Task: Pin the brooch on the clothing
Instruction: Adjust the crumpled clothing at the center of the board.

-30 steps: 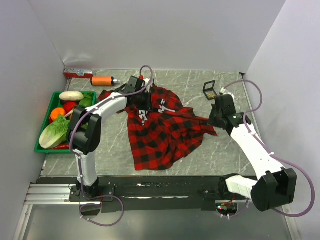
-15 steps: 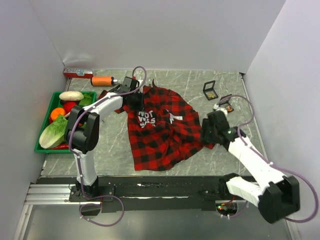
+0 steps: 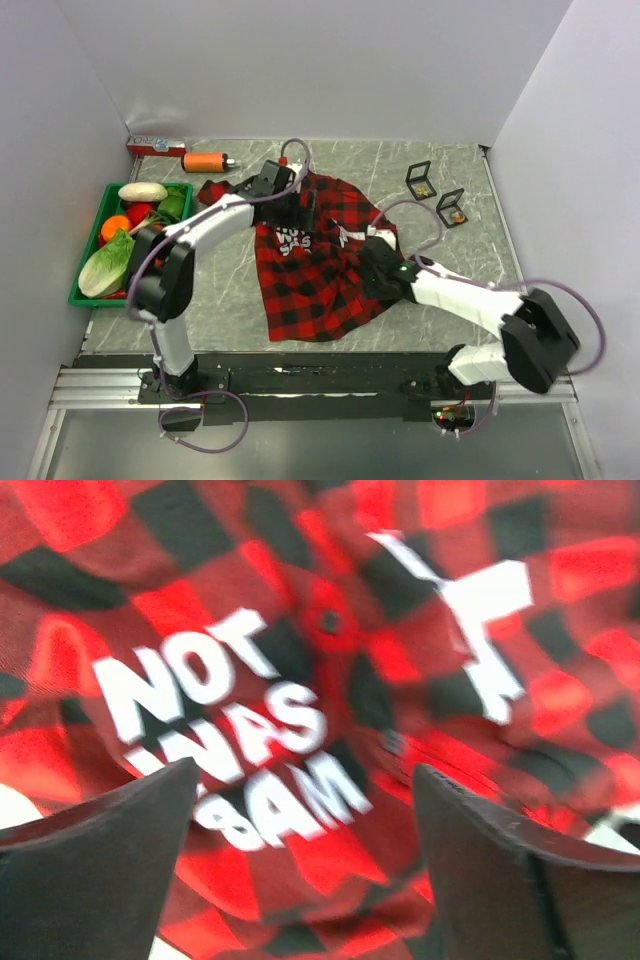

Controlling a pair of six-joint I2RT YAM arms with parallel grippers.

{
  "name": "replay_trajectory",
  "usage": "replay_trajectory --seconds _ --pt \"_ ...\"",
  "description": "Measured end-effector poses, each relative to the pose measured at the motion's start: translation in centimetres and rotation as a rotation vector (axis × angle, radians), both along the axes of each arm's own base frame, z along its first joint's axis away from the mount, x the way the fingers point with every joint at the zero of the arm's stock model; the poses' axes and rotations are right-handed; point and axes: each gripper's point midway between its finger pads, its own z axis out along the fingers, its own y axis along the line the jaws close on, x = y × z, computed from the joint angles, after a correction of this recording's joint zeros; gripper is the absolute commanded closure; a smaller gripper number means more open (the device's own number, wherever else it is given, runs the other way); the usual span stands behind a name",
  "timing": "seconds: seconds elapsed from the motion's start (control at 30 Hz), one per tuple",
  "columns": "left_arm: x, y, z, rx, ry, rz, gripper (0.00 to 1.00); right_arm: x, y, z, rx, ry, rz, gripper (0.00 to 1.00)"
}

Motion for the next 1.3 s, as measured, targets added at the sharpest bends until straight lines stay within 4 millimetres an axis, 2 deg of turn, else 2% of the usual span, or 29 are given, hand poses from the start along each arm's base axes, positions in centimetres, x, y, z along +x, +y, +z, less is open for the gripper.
replay_trajectory --seconds 0.13,0.23,0.3,0.37,0.43,0.53,0.67,0.7,0.83,0.93,1.1,1.2,1.23,1.3 --pt "-3.2 -0.9 4.0 -0.034 -0.091 -0.009 0.04 0.9 0.8 -1.7 -0.052 0.036 -0.006 0.53" --pt "-5.4 0.4 6.6 -0.093 -0.161 0.038 0.04 1.8 1.4 -2.4 -0.059 0.035 -0.012 0.53" --pt "-7.1 2.1 7.2 -0.12 -0.184 0.092 0.04 2.1 1.8 -2.8 -0.057 0.035 -0.011 0.53" --pt "-8.6 3.8 6.4 -0.132 -0.18 0.153 0.04 2.4 2.0 -3.1 -0.062 0.037 -0.014 0.5" --pt "-9.8 4.9 4.7 -0.129 -0.147 0.199 0.04 2.9 2.3 -3.4 -0.067 0.035 -0.019 0.49" --pt "-12.0 6.2 0.7 -0.093 -0.052 0.251 0.03 3.5 2.5 -3.8 -0.081 0.037 -0.037 0.52" --pt "-14.7 7.9 -3.3 -0.041 0.065 0.307 0.01 4.2 2.6 -4.0 -0.096 0.03 -0.057 0.68" --pt "-15.2 8.2 -3.9 -0.031 0.084 0.32 0.03 4.3 2.6 -4.0 -0.097 0.027 -0.063 0.76" --pt "-16.4 8.9 -4.9 -0.019 0.126 0.358 0.11 4.5 2.4 -4.0 -0.107 0.018 -0.075 0.92" --pt "-17.0 8.7 -5.2 -0.031 0.14 0.367 0.19 4.6 2.4 -3.9 -0.109 0.015 -0.076 0.96" --pt "-19.4 7.7 -7.0 -0.026 0.196 0.335 0.31 4.6 2.4 -3.9 -0.109 0.013 -0.077 1.0" --pt "-19.5 7.0 -7.3 -0.046 0.196 0.333 0.44 4.7 2.3 -3.9 -0.11 0.012 -0.075 1.0" --pt "-19.4 6.9 -7.4 -0.056 0.195 0.339 0.53 4.7 2.3 -3.9 -0.111 0.012 -0.073 1.0" --pt "-19.1 6.5 -7.6 -0.081 0.187 0.346 0.62 4.7 2.3 -3.9 -0.114 0.011 -0.068 1.0"
